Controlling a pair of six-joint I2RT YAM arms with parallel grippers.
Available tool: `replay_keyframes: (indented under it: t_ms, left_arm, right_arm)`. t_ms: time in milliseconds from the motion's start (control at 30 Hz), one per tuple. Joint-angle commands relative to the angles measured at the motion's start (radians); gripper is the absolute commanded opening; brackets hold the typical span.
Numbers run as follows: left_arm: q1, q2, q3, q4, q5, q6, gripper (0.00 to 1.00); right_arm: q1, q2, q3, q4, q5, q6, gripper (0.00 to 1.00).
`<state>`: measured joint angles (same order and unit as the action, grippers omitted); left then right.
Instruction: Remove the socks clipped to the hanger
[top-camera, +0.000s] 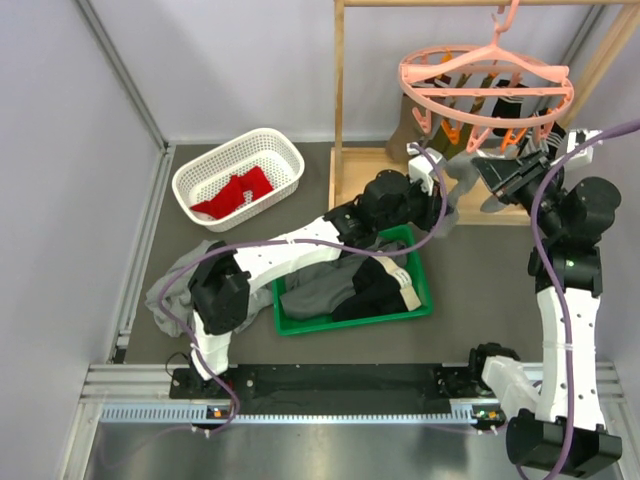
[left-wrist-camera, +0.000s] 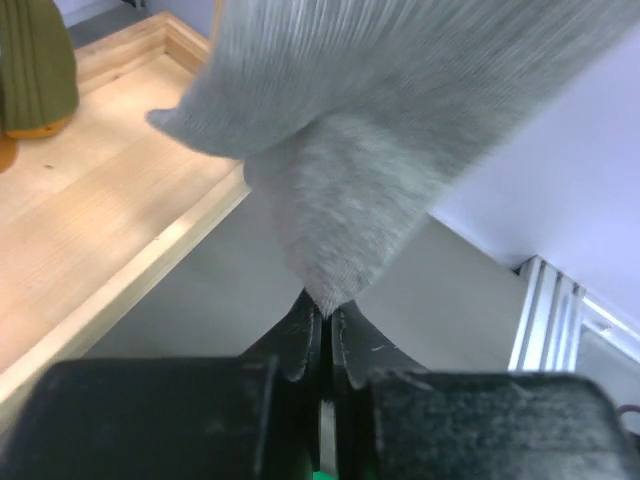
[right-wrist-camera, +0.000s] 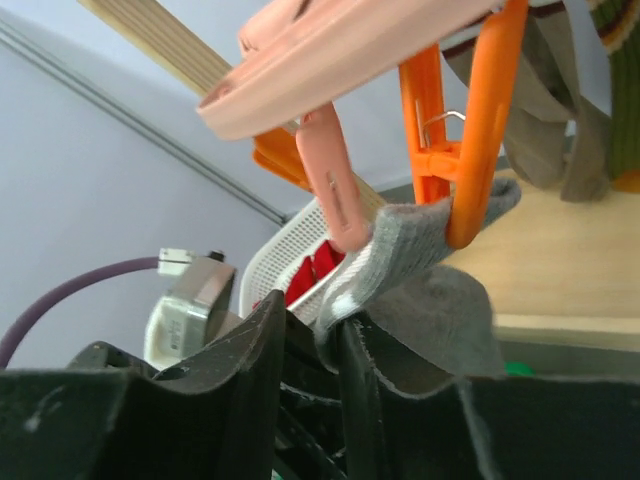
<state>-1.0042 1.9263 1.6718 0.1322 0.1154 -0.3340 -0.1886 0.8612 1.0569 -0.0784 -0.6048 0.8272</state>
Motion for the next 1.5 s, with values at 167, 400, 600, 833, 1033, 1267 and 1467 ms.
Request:
replay_keyframes:
  t_ms: [167,400,600,833,1033,1267,1467]
  left_arm:
    - [-0.002,-0.167,-0.122,0.020,-0.071,0.007,0.00]
    - [-0.002,-0.227,-0.165,-0.031,-0.088,0.001,0.00]
    - [0.019,-0.259,-0.192,-0.043,-0.092,-0.016,0.00]
    - [0.061,-0.302,-0.221,-0.042,-0.057,-0.048,0.00]
    - [0.072,-0.339,-0.253,-0.034,-0.027,-0.045,0.00]
    - [0.072,-0.368,-0.279,-0.032,-0.010,-0.053,0.00]
    - [0.072,-0.378,-0.291,-0.031,0.003,-0.062,0.00]
  right_arm:
    - [0.011,-0.011,0.274,-0.432,0.164,-0.250,0.52]
    - [0.011,0.084,0.537,-0.688,0.279,-0.385,0.64]
    - [0.011,0.148,0.606,-0.732,0.330,-0.395,0.65]
    - [0.073,0.137,0.508,-0.485,0.324,-0.418,0.65]
    - [0.172,0.217,0.540,-0.521,0.413,-0.471,0.64]
    - [0.259,0.240,0.526,-0.482,0.536,-0.493,0.61]
    - [0.302,0.269,0.531,-0.477,0.583,-0.510,0.54]
